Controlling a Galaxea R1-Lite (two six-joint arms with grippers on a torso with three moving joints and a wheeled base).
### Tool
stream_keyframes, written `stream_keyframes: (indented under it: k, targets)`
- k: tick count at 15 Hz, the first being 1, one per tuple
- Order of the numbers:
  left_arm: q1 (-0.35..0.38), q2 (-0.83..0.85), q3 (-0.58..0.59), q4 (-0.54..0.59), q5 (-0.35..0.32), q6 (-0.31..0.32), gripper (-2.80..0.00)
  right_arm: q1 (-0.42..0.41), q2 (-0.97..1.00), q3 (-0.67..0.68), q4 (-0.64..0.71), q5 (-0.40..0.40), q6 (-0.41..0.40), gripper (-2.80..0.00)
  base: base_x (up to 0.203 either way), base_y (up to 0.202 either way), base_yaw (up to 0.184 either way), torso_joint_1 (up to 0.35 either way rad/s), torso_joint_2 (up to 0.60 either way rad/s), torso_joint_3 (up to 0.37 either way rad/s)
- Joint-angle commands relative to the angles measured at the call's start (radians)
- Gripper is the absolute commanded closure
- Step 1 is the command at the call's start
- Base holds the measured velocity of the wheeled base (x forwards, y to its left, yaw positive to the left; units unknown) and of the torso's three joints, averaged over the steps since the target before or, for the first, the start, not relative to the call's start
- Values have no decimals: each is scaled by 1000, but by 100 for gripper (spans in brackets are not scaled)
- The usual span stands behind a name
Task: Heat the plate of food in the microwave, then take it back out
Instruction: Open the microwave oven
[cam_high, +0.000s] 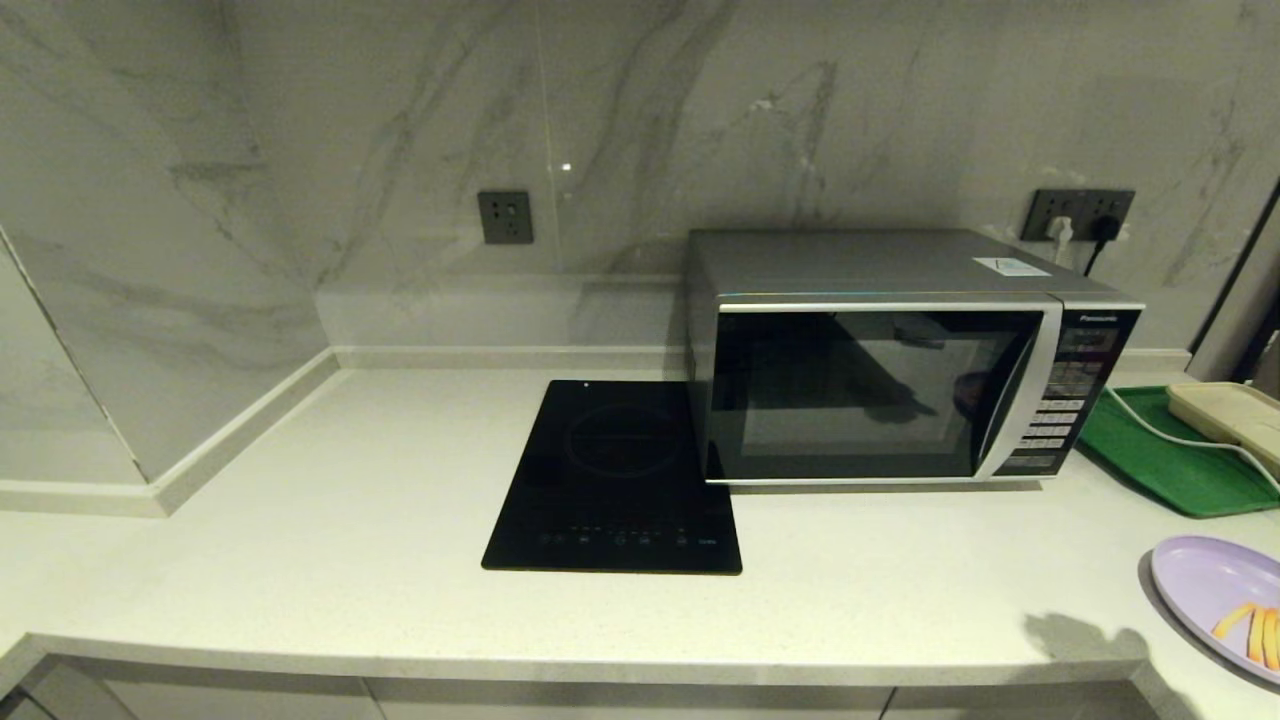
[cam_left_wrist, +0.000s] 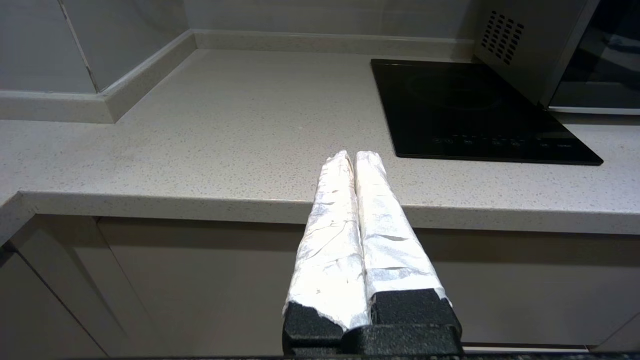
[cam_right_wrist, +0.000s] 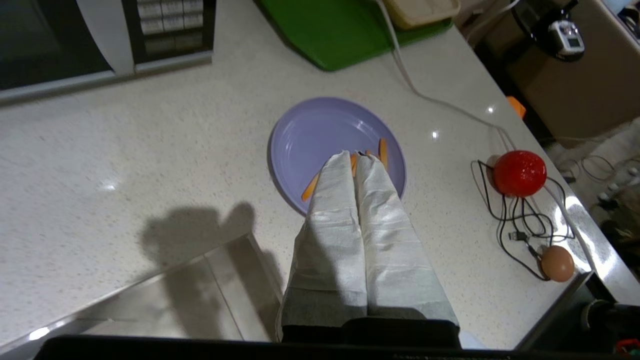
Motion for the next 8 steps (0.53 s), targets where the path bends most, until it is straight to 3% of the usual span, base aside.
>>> stream_keyframes:
  k: [1,8]
  targets:
    - [0,-1,0,0,0,-1,0,13,192,-2,-51,-17,1,0,0,0,0,0,0,0]
    - [1,0,0,0,0,-1,0,179,591,-31,-443,-128,48,0,0,0,0,0,0,0]
